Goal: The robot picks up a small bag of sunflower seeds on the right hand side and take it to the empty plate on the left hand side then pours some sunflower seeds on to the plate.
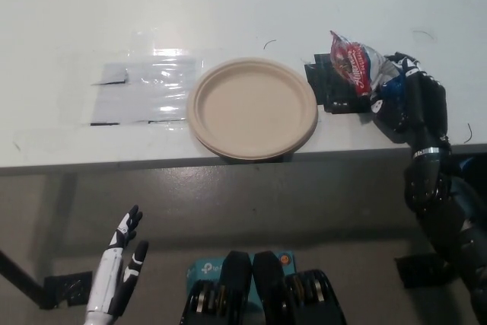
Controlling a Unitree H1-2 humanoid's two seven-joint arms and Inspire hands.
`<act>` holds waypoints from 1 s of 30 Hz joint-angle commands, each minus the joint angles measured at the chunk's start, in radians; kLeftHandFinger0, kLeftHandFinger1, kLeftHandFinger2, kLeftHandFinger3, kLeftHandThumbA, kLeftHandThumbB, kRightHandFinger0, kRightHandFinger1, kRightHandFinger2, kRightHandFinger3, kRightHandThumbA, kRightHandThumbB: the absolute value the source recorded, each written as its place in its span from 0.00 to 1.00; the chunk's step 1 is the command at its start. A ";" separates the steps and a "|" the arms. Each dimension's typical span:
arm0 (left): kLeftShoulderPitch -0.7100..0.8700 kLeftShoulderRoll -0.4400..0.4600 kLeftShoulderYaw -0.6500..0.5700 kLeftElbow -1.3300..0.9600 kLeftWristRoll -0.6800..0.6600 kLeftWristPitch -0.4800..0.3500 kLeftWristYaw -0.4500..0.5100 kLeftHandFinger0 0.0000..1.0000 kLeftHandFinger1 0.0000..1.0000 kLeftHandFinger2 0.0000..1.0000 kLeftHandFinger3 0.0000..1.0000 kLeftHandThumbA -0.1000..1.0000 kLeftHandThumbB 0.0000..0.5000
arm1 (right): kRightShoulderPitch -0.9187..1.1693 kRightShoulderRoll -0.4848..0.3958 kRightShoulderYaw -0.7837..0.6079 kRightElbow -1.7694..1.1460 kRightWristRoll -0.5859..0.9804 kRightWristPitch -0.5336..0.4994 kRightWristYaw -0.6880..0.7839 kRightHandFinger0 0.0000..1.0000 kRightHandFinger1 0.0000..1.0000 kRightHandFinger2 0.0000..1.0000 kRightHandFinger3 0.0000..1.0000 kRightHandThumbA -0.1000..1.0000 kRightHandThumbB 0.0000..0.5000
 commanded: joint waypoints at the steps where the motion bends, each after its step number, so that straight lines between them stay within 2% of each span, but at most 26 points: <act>1: -0.007 0.005 0.005 -0.026 0.007 -0.040 0.027 1.00 1.00 1.00 1.00 1.00 0.57 | -0.037 0.003 0.021 -0.001 -0.007 -0.069 -0.073 0.00 0.44 0.89 0.87 0.00 0.21; 6: 0.004 0.005 0.002 -0.033 0.007 -0.036 0.021 1.00 1.00 1.00 1.00 1.00 0.58 | -0.042 -0.004 0.032 -0.058 -0.009 -0.093 -0.088 0.00 0.41 0.82 0.91 0.00 0.29; 9: 0.006 0.003 -0.001 -0.028 0.008 -0.041 0.021 1.00 1.00 1.00 1.00 1.00 0.57 | -0.043 -0.011 0.035 -0.105 -0.008 -0.085 -0.064 0.00 0.48 0.86 0.95 0.00 0.27; 14: 0.018 0.004 -0.001 -0.031 0.009 -0.044 0.021 1.00 1.00 1.00 1.00 1.00 0.54 | -0.052 -0.017 0.062 -0.165 -0.039 -0.057 -0.052 0.00 0.48 0.87 0.97 0.00 0.24; 16: 0.018 0.004 -0.001 -0.033 0.011 -0.043 0.021 1.00 1.00 1.00 1.00 1.00 0.54 | -0.061 -0.020 0.067 -0.170 -0.038 -0.059 -0.042 0.00 0.47 0.85 0.93 0.00 0.21; 19: 0.013 0.004 0.000 -0.030 0.013 -0.048 0.025 1.00 1.00 1.00 1.00 1.00 0.54 | -0.082 -0.031 0.092 -0.180 -0.073 -0.041 -0.042 0.00 0.47 0.85 0.92 0.00 0.29; 21: 0.011 0.006 0.000 -0.032 0.014 -0.048 0.024 1.00 1.00 1.00 1.00 1.00 0.53 | -0.095 -0.035 0.103 -0.179 -0.079 -0.049 -0.037 0.00 0.44 0.85 0.88 0.00 0.31; 25: 0.010 0.007 0.000 -0.032 0.016 -0.047 0.024 1.00 1.00 1.00 1.00 1.00 0.54 | -0.123 -0.043 0.131 -0.168 -0.093 -0.041 -0.003 0.00 0.45 0.86 0.89 0.00 0.26; 27: 0.010 0.007 -0.001 -0.032 0.012 -0.048 0.020 1.00 1.00 1.00 1.00 1.00 0.55 | -0.140 -0.046 0.147 -0.158 -0.105 -0.028 0.008 0.00 0.45 0.88 0.82 0.00 0.27; 30: 0.007 0.008 0.000 -0.035 0.013 -0.043 0.019 1.00 1.00 1.00 1.00 1.00 0.55 | -0.170 -0.053 0.180 -0.134 -0.134 -0.013 0.009 0.00 0.43 0.88 0.77 0.00 0.31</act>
